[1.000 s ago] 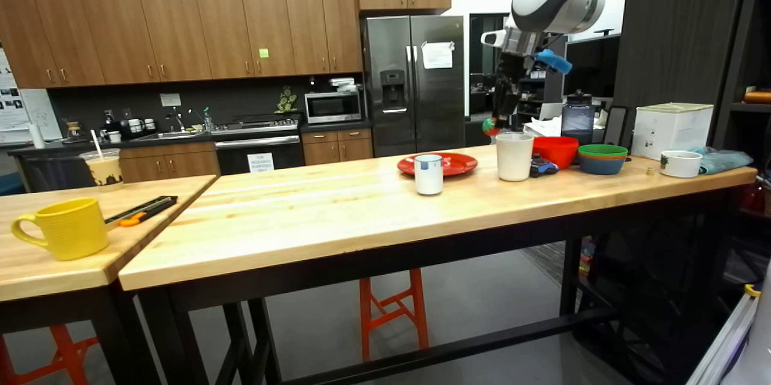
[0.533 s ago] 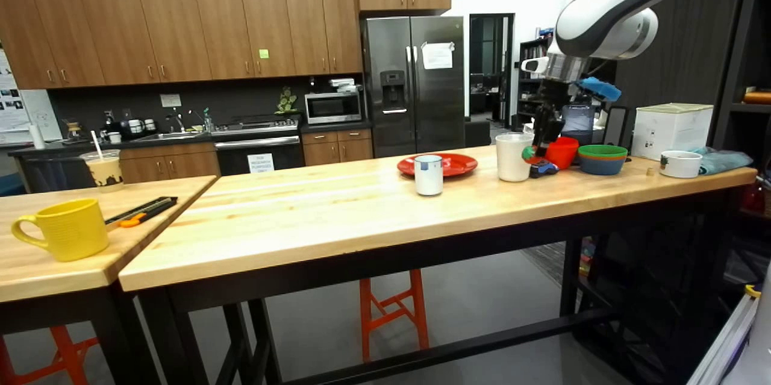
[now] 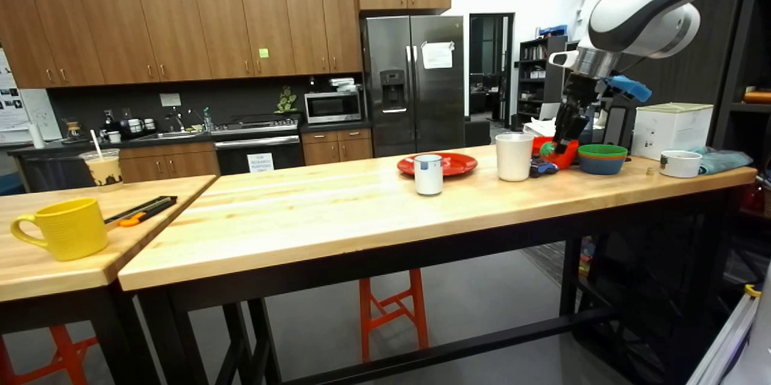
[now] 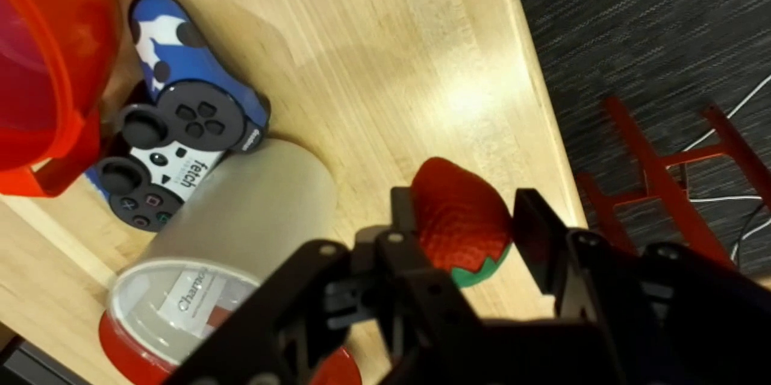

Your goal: Lift the small ball from the red plate, put it on the table and then back on the plate.

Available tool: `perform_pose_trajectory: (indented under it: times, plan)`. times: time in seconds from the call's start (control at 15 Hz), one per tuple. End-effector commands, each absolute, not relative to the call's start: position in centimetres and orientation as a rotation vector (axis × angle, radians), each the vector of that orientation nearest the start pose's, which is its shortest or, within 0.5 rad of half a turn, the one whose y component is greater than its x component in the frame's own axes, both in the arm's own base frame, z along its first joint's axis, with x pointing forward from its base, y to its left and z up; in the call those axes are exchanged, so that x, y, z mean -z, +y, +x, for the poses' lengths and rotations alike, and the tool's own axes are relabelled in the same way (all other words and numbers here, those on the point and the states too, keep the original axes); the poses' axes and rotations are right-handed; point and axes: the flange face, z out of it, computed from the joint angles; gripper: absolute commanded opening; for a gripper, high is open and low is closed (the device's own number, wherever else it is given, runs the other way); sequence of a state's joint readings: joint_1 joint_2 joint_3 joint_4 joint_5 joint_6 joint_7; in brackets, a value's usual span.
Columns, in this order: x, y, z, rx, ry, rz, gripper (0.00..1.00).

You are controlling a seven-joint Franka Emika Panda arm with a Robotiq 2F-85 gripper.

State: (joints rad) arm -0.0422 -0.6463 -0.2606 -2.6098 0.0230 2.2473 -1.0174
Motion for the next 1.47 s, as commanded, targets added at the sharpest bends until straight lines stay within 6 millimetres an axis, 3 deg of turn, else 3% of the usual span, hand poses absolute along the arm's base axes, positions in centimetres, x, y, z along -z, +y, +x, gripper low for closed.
perform_pose_trajectory:
  times: [0.0, 0.33, 0.73, 1.07, 1.4]
  plan:
    - [-45.4, -12.0, 35.0, 0.49, -1.136, -2.923, 0.19]
    - [-41.9, -9.9, 35.7, 0.52, -1.113, -2.909, 0.19]
    - [-35.9, -5.1, 39.2, 0.598, -1.084, -2.925, 0.19]
    - [-34.8, 0.9, 41.6, 0.754, -0.887, -2.936, 0.19]
    - [-34.3, 2.7, 42.5, 0.785, -0.652, -2.951, 0.19]
